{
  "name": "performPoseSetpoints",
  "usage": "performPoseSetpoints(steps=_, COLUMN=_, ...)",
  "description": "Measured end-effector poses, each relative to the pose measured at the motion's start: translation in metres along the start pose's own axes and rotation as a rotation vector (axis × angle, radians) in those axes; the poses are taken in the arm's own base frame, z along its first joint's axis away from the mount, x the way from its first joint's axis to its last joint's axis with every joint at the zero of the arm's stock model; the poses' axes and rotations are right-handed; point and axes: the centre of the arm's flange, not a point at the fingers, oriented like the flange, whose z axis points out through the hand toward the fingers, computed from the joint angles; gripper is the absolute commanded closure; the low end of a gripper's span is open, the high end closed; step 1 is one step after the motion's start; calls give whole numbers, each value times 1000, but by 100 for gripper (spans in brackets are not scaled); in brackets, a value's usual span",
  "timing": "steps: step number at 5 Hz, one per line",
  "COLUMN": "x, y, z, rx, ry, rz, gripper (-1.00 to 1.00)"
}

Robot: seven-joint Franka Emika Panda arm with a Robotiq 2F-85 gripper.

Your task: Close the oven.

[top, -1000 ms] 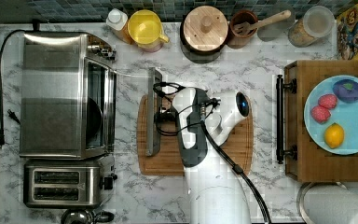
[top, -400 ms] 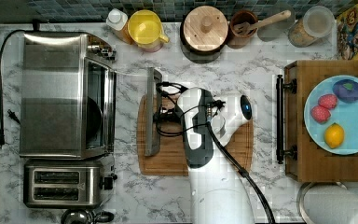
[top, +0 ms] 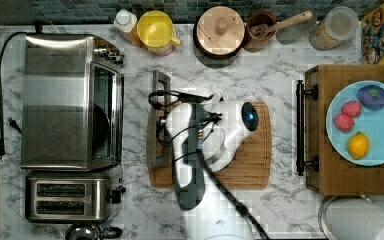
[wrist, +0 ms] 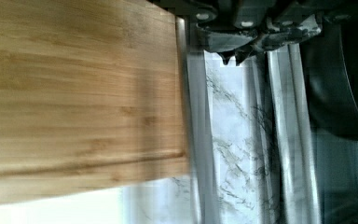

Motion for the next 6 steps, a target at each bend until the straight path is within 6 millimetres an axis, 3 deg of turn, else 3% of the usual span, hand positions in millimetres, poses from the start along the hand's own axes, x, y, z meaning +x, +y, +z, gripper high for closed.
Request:
performPoseSetpoints(steps=1, x=3, y=-52, z=-3, rx=-212, ry=8, rz=-74, gripper=100)
performPoseSetpoints(steps=2, x=-3, y=-112, z=-1, rx=-269, ry=54, rz=-99, gripper=100)
performPoseSetpoints(steps=4, x=-31, y=-224, z=4, rx=-401, ry=130, rz=-297, gripper=100)
performPoseSetpoints(steps=6, x=-48, y=-314, z=43, rx=-705, ry=146, rz=-397, gripper=100)
